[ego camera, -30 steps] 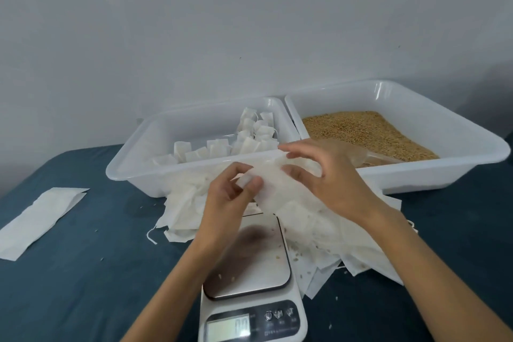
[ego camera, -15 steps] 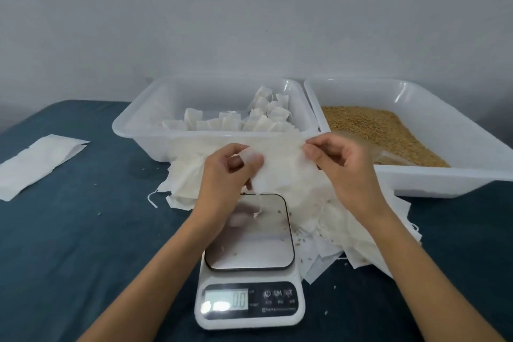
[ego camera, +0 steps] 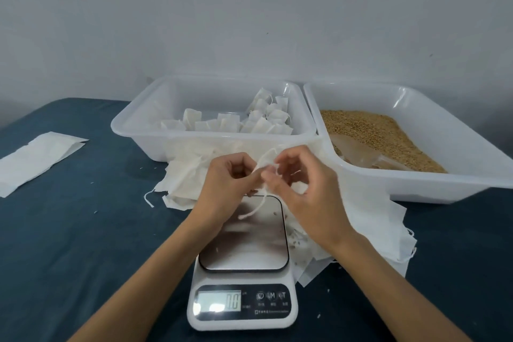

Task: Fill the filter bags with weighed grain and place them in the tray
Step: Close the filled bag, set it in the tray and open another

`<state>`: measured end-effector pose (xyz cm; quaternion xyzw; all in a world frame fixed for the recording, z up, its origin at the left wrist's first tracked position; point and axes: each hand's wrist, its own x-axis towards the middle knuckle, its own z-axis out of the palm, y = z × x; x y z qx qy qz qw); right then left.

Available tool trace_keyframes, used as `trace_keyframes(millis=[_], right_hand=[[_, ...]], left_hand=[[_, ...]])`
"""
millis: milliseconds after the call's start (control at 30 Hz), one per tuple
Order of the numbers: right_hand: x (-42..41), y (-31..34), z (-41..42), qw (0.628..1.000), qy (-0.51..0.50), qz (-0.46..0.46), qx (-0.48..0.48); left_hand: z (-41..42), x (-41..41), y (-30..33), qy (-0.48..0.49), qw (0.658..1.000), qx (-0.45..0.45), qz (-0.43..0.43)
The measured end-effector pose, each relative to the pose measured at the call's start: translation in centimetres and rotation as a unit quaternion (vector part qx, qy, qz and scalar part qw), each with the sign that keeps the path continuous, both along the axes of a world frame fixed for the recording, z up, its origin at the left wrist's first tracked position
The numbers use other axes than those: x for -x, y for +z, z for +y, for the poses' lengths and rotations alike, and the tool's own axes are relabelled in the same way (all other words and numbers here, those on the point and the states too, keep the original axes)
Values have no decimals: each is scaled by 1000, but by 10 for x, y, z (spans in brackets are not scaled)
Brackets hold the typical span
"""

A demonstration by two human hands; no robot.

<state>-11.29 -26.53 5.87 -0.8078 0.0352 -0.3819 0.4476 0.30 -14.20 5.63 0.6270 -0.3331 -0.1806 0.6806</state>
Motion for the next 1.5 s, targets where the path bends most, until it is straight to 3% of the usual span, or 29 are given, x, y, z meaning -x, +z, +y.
trace_keyframes(millis=[67, 200, 567, 767, 1000, 1200, 1333, 1500], right_hand=[[0, -2, 3, 999, 12, 40, -8], [1, 0, -3, 999, -18, 32, -38], [0, -3, -4, 989, -114, -50, 78], [1, -1, 0, 997, -13, -8, -72], [-1, 4, -9, 974, 57, -24, -217], [-3, 1, -9, 967, 97, -3, -233], [-1, 2, -12, 985, 26, -12, -173], [-2, -4, -12, 995, -89, 5, 50]], left_hand=[[1, 5, 1, -43, 999, 6, -14], [2, 10, 1, -84, 996, 11, -6], [-1, 6, -3, 19, 999, 43, 12], [0, 8, -3, -16, 999, 34, -10], [-1, 7, -3, -14, 999, 45, 0], [-1, 7, -3, -18, 999, 39, -1], [-2, 5, -4, 22, 998, 54, 19], [-3, 9, -5, 21, 998, 57, -7]])
